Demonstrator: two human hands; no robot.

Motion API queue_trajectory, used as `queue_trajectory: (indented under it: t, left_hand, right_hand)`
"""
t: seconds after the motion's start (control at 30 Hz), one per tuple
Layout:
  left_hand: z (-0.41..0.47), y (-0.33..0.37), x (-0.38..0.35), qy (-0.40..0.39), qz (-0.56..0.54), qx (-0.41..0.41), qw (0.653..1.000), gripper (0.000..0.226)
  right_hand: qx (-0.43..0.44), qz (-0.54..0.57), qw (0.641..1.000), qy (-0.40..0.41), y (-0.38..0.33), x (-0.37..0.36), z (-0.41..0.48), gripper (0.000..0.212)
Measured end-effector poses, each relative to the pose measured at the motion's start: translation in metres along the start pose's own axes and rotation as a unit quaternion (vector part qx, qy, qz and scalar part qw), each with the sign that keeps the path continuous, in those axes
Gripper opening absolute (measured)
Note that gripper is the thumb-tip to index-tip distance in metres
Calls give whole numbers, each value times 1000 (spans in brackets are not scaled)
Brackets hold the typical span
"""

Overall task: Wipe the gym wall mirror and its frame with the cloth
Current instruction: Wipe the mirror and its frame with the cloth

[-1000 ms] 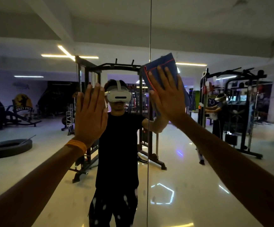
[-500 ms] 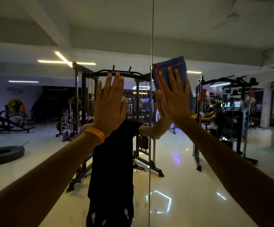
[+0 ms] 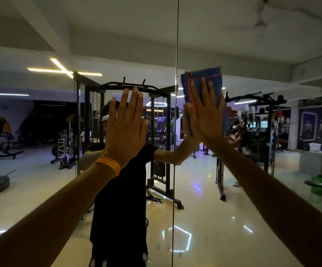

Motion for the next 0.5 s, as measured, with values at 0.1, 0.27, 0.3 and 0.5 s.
queue_trajectory:
  t: [0.1,0.27,0.3,0.5]
  left_hand:
    - [1,1,0,8,5,-4,1000,73]
    - [1,0,0,19,-12,-2,1000,74]
    - [2,-1,2,22,-19,-6,1000,73]
    - [26,-34,24,27,-22,38,999,73]
  right_hand:
    - [105,-17,994,3,-49,-7,-60,59]
    - [225,-33,973,-48,-40,-6,-34,59]
    - [200,-29,978,-43,-33,-2,-5,61]
    - [7,6,1000,5,-42,13,74,64]
Point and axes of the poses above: each hand's wrist, its own z-axis towards the middle knuckle, its own x-axis out of the back of the hand, y = z × x, the point moved 8 cm from there along z, towards the middle knuckle, and after that the axes turned 7 degrees about -z, right-handed, at the moved point
